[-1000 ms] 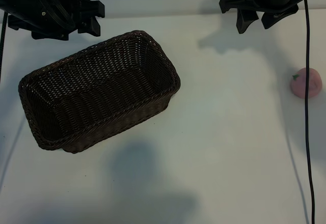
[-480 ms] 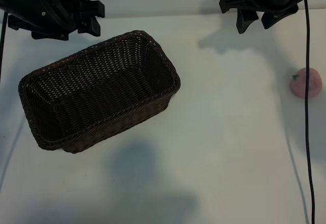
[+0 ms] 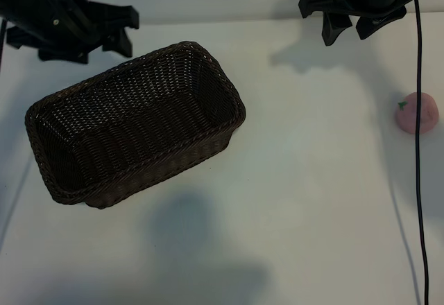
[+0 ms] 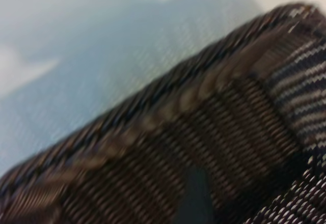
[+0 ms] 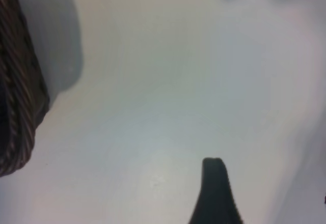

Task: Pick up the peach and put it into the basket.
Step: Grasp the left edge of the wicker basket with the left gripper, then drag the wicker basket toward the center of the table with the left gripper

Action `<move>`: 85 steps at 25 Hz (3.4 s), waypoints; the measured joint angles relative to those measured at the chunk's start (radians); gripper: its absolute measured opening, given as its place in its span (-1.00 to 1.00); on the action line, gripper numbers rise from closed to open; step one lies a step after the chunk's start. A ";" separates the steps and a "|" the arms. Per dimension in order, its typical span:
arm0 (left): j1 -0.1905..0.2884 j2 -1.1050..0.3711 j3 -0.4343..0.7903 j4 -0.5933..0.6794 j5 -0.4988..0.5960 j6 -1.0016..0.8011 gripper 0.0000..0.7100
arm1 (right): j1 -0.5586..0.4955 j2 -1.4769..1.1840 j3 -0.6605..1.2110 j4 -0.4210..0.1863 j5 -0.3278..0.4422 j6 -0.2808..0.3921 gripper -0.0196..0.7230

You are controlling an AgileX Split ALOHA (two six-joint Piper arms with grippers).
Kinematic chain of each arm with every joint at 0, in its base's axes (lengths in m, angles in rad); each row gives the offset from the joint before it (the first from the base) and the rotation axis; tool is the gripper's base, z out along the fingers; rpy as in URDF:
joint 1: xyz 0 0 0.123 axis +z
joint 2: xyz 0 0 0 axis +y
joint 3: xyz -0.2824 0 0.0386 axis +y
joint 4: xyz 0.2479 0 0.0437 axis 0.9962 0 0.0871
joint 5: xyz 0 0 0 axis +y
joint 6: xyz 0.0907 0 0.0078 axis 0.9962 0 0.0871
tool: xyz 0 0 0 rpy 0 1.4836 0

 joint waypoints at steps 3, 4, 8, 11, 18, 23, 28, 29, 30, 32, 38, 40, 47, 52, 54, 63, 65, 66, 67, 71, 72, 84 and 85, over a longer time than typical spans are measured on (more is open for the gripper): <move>-0.001 -0.057 0.081 0.061 -0.028 -0.094 0.66 | 0.000 0.000 0.000 0.000 0.000 0.000 0.39; -0.001 -0.083 0.123 0.077 -0.038 -0.120 0.66 | 0.000 0.000 0.000 0.000 0.000 0.000 0.39; -0.001 -0.206 0.310 0.141 -0.081 -0.231 0.66 | 0.000 0.000 0.000 0.000 0.000 0.000 0.39; -0.001 -0.277 0.438 0.225 -0.102 -0.338 0.66 | 0.000 0.000 0.000 0.000 0.000 0.000 0.39; -0.001 -0.299 0.571 0.378 -0.158 -0.575 0.66 | 0.000 0.000 0.000 0.000 0.000 0.000 0.39; 0.022 -0.244 0.576 0.371 -0.230 -0.599 0.66 | 0.000 0.000 0.000 0.001 0.000 0.000 0.39; 0.123 -0.153 0.576 0.250 -0.277 -0.467 0.66 | 0.000 0.000 0.000 0.001 0.000 0.000 0.39; 0.136 -0.141 0.576 0.207 -0.290 -0.421 0.66 | 0.000 0.000 0.000 0.001 0.000 0.000 0.39; 0.148 -0.129 0.576 0.165 -0.305 -0.382 0.66 | 0.000 0.000 0.000 0.002 0.000 0.000 0.39; 0.160 -0.106 0.576 0.097 -0.332 -0.295 0.66 | 0.000 0.000 0.000 0.003 0.000 0.000 0.39; 0.166 -0.016 0.576 -0.056 -0.380 -0.176 0.66 | 0.000 0.000 0.000 0.004 0.000 0.000 0.39; 0.168 0.001 0.576 -0.072 -0.390 -0.163 0.64 | 0.000 0.000 0.000 0.004 0.000 0.000 0.39; 0.169 0.005 0.576 -0.075 -0.393 -0.159 -0.15 | 0.000 0.000 0.000 0.004 0.000 0.000 0.39; 0.169 0.005 0.576 -0.095 -0.410 -0.158 -0.72 | 0.000 0.000 0.000 0.004 0.000 0.000 0.39; 0.169 0.005 0.576 -0.097 -0.409 -0.158 -0.72 | 0.000 0.000 0.000 0.004 0.000 0.000 0.39; 0.169 -0.044 0.576 -0.180 -0.396 -0.044 -0.73 | 0.000 0.000 0.000 0.004 0.000 0.000 0.39; 0.173 -0.081 0.576 -0.207 -0.383 0.010 -0.73 | 0.000 0.000 0.000 0.004 0.000 0.000 0.39; 0.177 -0.101 0.576 -0.229 -0.378 0.040 -0.73 | 0.000 0.000 0.000 0.004 0.000 0.000 0.39; 0.185 -0.120 0.575 -0.249 -0.374 0.065 -0.73 | 0.000 0.000 0.000 0.004 0.000 0.000 0.39; 0.223 -0.154 0.539 -0.310 -0.316 0.150 -0.74 | 0.000 0.000 0.000 0.004 0.000 0.000 0.39; 0.231 -0.155 0.522 -0.324 -0.299 0.177 -0.74 | 0.000 0.000 0.000 0.004 0.000 0.000 0.39; 0.228 -0.064 0.289 -0.280 -0.142 0.251 -0.74 | 0.000 0.000 0.000 0.004 0.000 0.019 0.39; 0.216 -0.040 0.264 -0.276 -0.142 0.251 -0.74 | 0.000 0.000 0.000 0.004 0.000 0.019 0.39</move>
